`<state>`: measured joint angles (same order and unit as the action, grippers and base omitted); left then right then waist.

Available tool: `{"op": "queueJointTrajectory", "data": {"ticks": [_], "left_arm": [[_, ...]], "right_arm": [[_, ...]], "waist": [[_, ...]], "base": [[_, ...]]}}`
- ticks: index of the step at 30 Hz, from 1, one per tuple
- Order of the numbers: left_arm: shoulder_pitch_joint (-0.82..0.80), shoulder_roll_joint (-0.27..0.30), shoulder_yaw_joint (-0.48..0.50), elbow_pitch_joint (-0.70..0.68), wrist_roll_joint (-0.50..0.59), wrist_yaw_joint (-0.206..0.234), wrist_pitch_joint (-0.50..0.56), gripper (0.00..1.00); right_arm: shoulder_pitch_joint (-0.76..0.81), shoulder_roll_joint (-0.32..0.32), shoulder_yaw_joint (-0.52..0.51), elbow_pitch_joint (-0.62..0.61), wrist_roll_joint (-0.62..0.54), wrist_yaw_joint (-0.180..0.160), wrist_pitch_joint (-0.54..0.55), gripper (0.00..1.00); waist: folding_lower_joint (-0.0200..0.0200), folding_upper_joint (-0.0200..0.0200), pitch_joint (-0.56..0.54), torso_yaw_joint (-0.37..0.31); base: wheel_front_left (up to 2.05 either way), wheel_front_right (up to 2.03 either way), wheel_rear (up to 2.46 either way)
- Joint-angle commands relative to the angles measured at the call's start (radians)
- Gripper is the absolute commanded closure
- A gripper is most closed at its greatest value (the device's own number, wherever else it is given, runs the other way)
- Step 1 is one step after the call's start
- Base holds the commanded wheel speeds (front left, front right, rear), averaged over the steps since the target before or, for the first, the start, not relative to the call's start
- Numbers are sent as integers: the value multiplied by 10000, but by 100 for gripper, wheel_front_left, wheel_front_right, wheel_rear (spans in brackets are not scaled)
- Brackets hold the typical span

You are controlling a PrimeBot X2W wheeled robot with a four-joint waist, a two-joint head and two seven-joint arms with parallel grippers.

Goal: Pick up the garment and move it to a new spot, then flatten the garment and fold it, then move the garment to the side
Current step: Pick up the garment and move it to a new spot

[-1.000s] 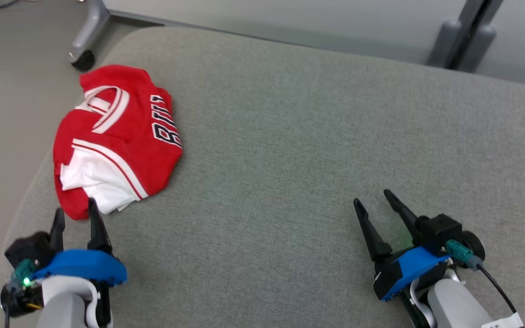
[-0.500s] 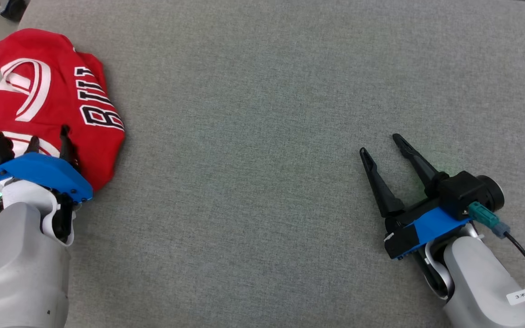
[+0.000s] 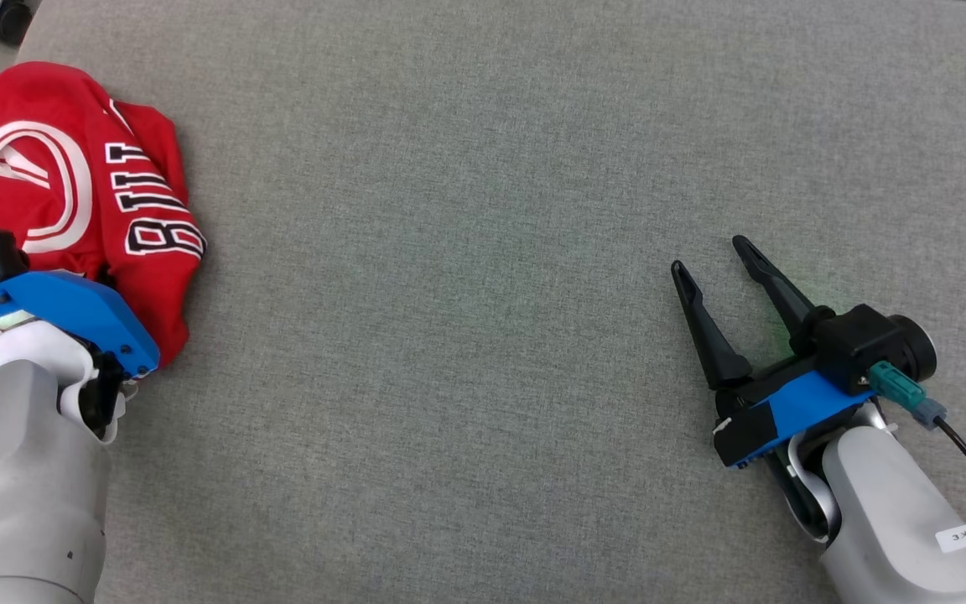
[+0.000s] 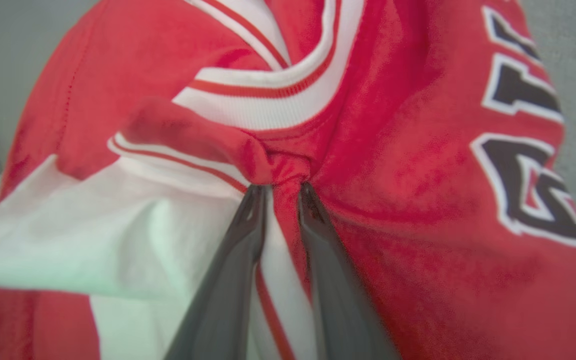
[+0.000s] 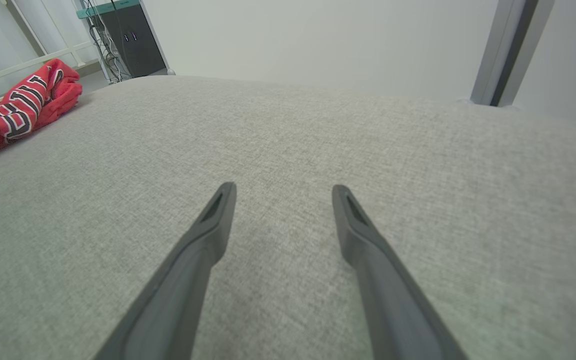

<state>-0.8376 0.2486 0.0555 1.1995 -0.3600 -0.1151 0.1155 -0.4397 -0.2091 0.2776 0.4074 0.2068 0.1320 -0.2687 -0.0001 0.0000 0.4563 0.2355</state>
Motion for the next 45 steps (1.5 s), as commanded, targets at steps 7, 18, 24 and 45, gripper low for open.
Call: {"op": "queueJointTrajectory", "data": {"ticks": [7,18,24,45], "left_arm": [[-110,262,-721,-558,664,-40,-1701,100],[-795,-266,-1750,-1648,976,-163,-3056,100],[-369,-1454,-2898,-2310,607,-180,-3401,100],[1694,-1957,-9360,-3990,-4005,667,-3521,0]], "right_arm": [[353,278,-139,405,32,-15,56,0],[802,995,-613,715,111,-15,47,0],[1065,1206,-987,822,57,-15,47,0],[1420,1524,-1490,1229,-154,-13,47,0]], "waist": [[1,0,-733,-98],[1,0,-1953,-1076],[1,0,-2370,-2153],[1,0,-2752,-4014]], "base": [[0,0,0],[0,0,0],[0,0,0],[0,0,0]]}}
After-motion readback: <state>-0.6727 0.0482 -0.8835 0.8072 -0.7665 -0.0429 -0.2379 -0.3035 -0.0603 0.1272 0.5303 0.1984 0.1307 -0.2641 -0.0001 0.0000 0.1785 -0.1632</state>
